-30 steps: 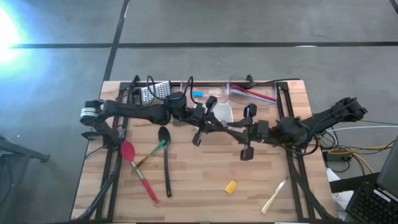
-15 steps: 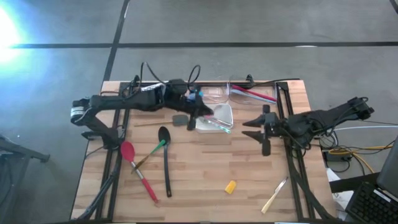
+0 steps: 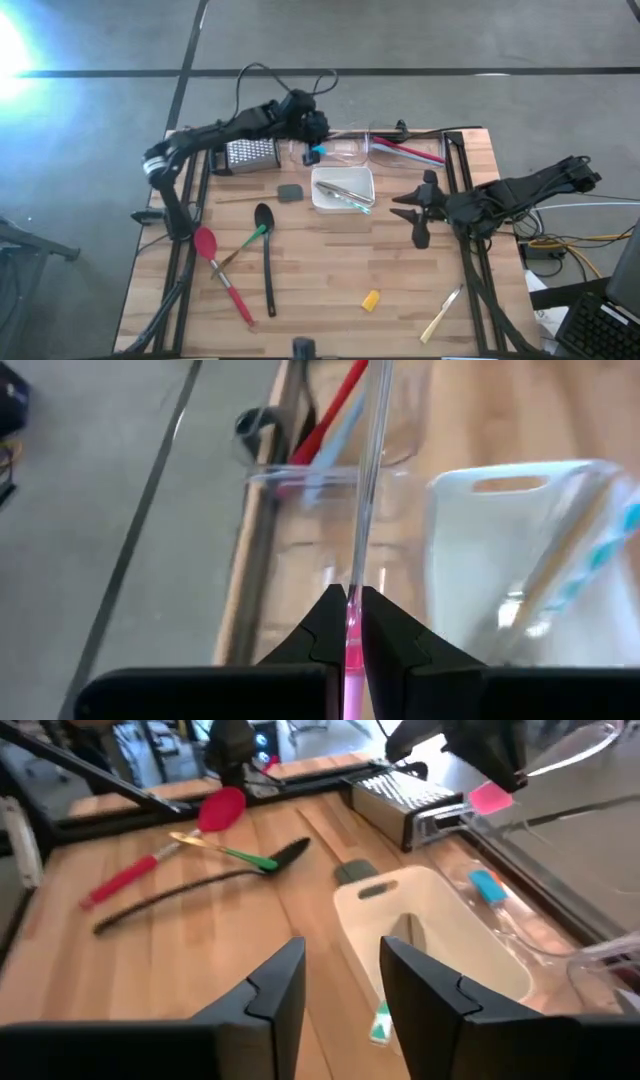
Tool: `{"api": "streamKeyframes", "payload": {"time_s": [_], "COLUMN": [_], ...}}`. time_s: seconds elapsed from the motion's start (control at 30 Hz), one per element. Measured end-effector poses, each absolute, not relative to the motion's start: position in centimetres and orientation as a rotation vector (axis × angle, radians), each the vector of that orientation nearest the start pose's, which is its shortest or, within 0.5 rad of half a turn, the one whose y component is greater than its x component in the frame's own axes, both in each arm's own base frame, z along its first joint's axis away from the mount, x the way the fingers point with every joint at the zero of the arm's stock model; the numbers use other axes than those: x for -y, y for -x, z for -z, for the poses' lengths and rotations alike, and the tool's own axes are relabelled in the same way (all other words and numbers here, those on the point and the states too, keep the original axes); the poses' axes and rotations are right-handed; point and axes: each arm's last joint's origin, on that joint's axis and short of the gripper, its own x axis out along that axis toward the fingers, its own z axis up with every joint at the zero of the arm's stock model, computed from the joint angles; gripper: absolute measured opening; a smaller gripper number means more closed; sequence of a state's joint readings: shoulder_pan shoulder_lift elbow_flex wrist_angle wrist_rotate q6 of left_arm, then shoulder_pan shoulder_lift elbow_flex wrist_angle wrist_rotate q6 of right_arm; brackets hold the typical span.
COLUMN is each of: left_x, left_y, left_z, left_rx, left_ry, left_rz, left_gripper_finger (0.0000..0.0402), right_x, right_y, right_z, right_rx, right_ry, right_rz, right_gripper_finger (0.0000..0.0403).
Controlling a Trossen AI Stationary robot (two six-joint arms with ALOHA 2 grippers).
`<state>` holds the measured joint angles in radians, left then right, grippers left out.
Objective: Pick & Place Kitchen Items
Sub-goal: Put the pink spatula into the left transparent bin
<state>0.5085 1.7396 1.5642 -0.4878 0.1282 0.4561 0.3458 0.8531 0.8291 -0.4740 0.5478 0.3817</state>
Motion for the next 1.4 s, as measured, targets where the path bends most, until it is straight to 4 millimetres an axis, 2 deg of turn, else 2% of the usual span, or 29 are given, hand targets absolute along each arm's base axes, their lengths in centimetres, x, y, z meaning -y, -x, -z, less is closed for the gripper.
{"api": "streamKeyframes", "payload": {"time_s": [0.17, 0.47, 0.83, 1.03, 1.4], "left_x": [-21.1, -23.0, -24.7, -24.9, -25.5], "left_y": [-36.5, -39.4, -41.3, -41.5, -42.3], "left_z": [-30.9, -27.3, -24.1, -22.6, -21.5], "left_rx": [-0.815, -1.034, -1.211, -1.321, -1.313], "left_ry": [-0.271, -0.339, -0.543, -0.522, -0.505], "left_rz": [-0.207, -0.157, -0.174, -0.086, -0.07], "left_gripper_finger": [0.0018, 0.0018, 0.0018, 0.0018, 0.0018], "right_x": [-4.4, -4.4, -4.3, -4.3, -4.3], "right_y": [-16.9, -16.7, -16.7, -16.7, -16.7], "right_z": [-30.8, -30.7, -30.7, -30.7, -30.7], "right_rx": [-0.435, -0.45, -0.446, -0.446, -0.446], "right_ry": [-0.14, -0.139, -0.13, -0.129, -0.127], "right_rz": [0.296, 0.304, 0.322, 0.321, 0.321], "right_gripper_finger": [0.0118, 0.0117, 0.0119, 0.0112, 0.0098]}}
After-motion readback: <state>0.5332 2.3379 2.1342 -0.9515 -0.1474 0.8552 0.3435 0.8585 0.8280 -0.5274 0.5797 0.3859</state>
